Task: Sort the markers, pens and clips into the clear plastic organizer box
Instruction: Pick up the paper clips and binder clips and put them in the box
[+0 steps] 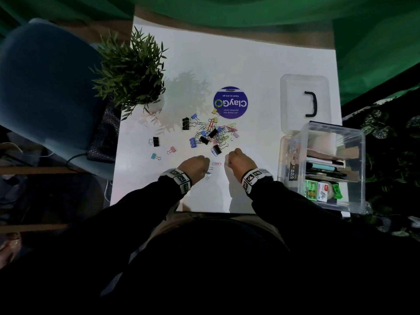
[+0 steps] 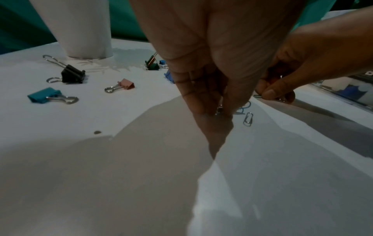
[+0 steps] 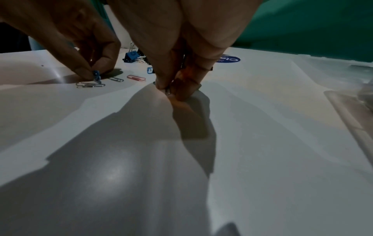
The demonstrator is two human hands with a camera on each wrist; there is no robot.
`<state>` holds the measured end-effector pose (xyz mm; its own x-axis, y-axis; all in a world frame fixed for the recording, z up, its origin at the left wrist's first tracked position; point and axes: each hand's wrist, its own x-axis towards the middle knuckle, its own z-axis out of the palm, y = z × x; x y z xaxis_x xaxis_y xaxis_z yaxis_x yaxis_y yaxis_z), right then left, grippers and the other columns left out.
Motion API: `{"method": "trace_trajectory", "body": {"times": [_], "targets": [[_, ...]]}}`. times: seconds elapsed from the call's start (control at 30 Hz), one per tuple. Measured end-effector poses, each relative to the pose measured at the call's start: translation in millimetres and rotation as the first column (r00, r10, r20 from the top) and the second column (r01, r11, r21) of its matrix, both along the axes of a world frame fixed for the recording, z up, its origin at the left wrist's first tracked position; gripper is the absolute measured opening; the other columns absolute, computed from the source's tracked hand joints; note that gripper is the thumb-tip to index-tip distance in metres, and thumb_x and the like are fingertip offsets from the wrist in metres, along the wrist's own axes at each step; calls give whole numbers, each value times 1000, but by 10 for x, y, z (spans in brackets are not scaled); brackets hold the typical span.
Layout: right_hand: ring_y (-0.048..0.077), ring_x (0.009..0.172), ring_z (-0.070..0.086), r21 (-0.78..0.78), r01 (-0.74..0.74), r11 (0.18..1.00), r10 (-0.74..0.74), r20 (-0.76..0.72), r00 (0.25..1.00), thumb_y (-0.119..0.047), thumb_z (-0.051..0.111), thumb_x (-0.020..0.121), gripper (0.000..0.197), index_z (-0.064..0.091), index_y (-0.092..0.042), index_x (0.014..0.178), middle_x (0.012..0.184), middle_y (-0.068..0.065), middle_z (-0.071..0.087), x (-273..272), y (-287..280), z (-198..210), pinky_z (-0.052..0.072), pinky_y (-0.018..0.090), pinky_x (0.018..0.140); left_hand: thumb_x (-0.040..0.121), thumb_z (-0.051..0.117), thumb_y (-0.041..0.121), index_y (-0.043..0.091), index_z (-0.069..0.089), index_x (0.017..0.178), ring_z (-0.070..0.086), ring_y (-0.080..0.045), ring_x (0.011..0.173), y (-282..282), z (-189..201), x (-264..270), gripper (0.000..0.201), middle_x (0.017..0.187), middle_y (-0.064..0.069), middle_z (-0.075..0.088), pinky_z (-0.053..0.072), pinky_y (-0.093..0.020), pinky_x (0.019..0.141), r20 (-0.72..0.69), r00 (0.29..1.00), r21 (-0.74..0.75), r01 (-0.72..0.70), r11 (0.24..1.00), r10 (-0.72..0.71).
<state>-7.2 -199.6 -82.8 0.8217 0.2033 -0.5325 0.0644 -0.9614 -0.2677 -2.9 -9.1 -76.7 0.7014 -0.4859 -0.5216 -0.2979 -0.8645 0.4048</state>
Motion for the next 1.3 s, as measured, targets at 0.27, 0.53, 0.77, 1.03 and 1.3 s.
{"method": "trace_trajectory", "body": {"times": [0.27, 0.53, 0.77, 1.03, 1.3], "targets": [[36, 96, 60, -6, -108, 994, 107, -34, 994, 5, 54, 82, 32, 51, -2, 113, 112, 19, 52, -47, 7, 89, 39, 35, 66, 88, 58, 11, 10, 51, 117, 59, -33, 96, -222, -12, 95, 30, 105, -13, 65, 40, -33, 71, 28, 994, -24, -104, 994, 104], [34, 99, 58, 105, 34, 994, -27, -69, 997, -1, 48, 89, 19, 52, 1, 108, 109, 21, 59, 103, -109, 258, 35, 31, 69, 84, 56, 11, 7, 59, 96, 56, -33, 97, -368, 2, 129, 13, 104, -15, 59, 43, -35, 72, 35, 998, 89, -51, 995, 48], [25, 68, 64, 534, 325, 780, -419, 61, 906, -6, 57, 88, 9, 56, -10, 80, 75, 8, 66, 170, -709, 918, 56, 37, 68, 83, 59, 12, 17, 53, 81, 57, -26, 80, -627, 373, 143, 8, 89, -6, 58, 36, -27, 64, -43, 995, -83, -94, 992, 90], [25, 63, 66, 538, 569, 623, -762, 250, 598, -13, 62, 87, 18, 54, -22, 74, 68, -1, 63, 206, -2000, 1229, 58, 39, 63, 85, 61, 14, 10, 61, 92, 58, -19, 77, -2153, 1198, 523, 8, 84, -1, 64, 41, -26, 67, 46, 988, -502, -103, 859, 146], [33, 95, 63, 171, 589, 790, -613, 260, 746, -7, 53, 89, 14, 67, -6, 87, 94, 15, 70, 238, -2223, 1220, 49, 34, 79, 86, 67, 17, 11, 63, 113, 61, -22, 97, -2708, 1134, 584, 28, 108, -6, 66, 45, -29, 83, 128, 991, -361, 10, 933, 39]]}}
